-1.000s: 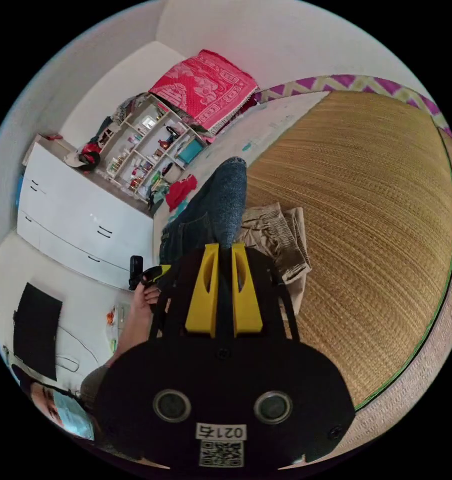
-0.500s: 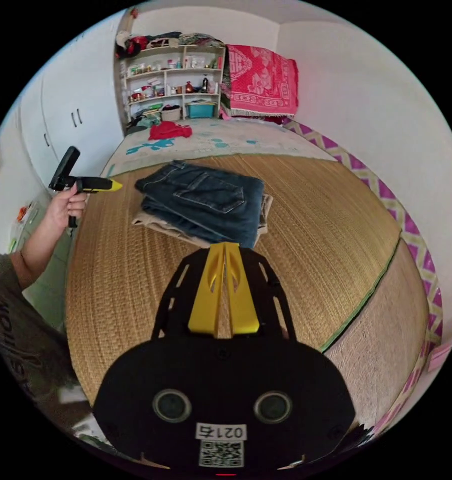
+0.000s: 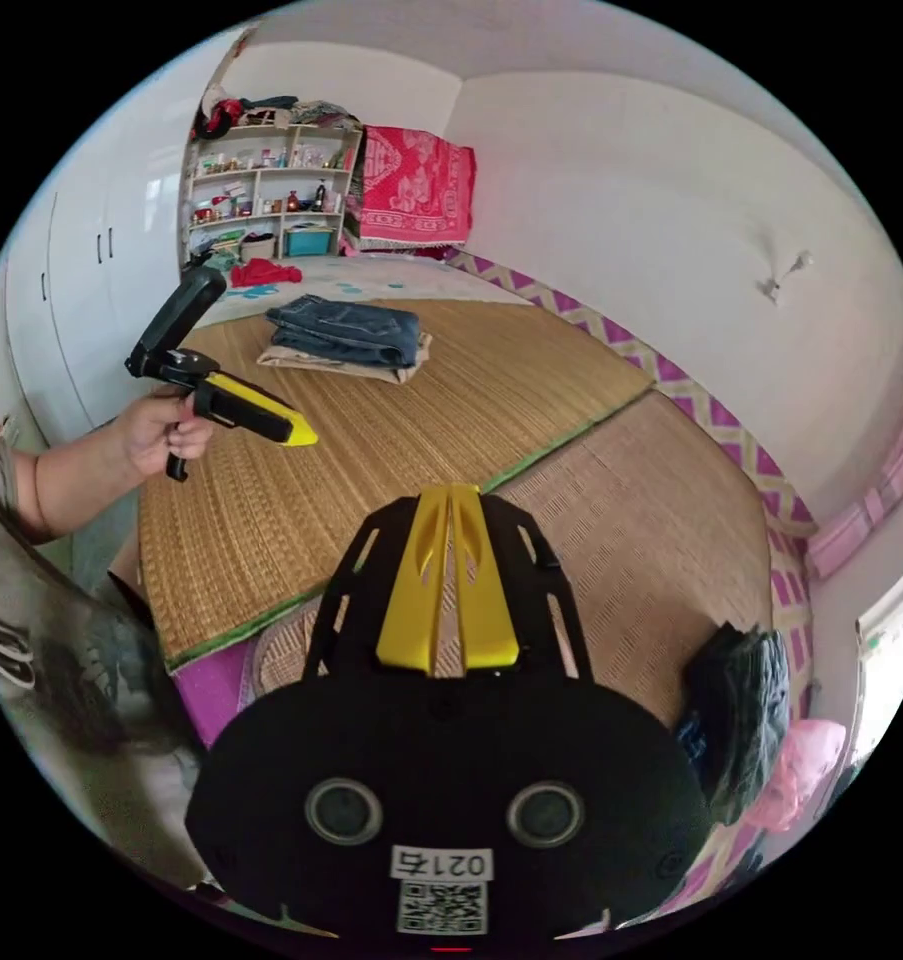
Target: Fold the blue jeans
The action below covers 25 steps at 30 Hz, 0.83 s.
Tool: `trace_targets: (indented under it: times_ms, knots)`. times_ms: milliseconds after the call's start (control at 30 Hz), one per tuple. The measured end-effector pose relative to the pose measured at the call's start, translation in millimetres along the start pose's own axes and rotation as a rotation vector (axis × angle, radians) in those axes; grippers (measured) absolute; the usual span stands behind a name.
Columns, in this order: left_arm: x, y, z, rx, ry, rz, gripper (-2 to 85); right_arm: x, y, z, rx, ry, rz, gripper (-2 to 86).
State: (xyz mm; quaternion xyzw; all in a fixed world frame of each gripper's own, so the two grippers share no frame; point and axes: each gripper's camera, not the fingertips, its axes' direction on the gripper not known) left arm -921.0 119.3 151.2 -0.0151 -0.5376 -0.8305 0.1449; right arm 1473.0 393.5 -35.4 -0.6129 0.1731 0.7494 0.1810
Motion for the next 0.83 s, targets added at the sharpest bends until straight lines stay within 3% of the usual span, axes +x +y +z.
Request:
trace_targets:
  times_ms: [267, 433, 567, 833]
  knots:
    - [-26.2, -24.9, 40.0, 0.015, 0.146, -0.019, -0.9, 89.0, 144.3, 1.5, -0.128, 0.28, 0.232, -0.9]
    - [-61.4, -44.6, 15.7, -0.003, 0.243, -0.014, -0.9, 206.4, 230.9, 18.9, -0.165, 0.395, 0.43, 0.6]
    - [-78.9, -65.7, -5.0, -0.034, 0.261, -0.014, -0.9, 266.9, 257.1, 50.6, -0.213, 0.483, 0.382, 11.8]
    - [-121.2, -104.0, -80.6, -0.076, 0.236, -0.002, -0.9, 347.1, 276.3, 212.2, -0.424, 0.657, 0.212, 14.9]
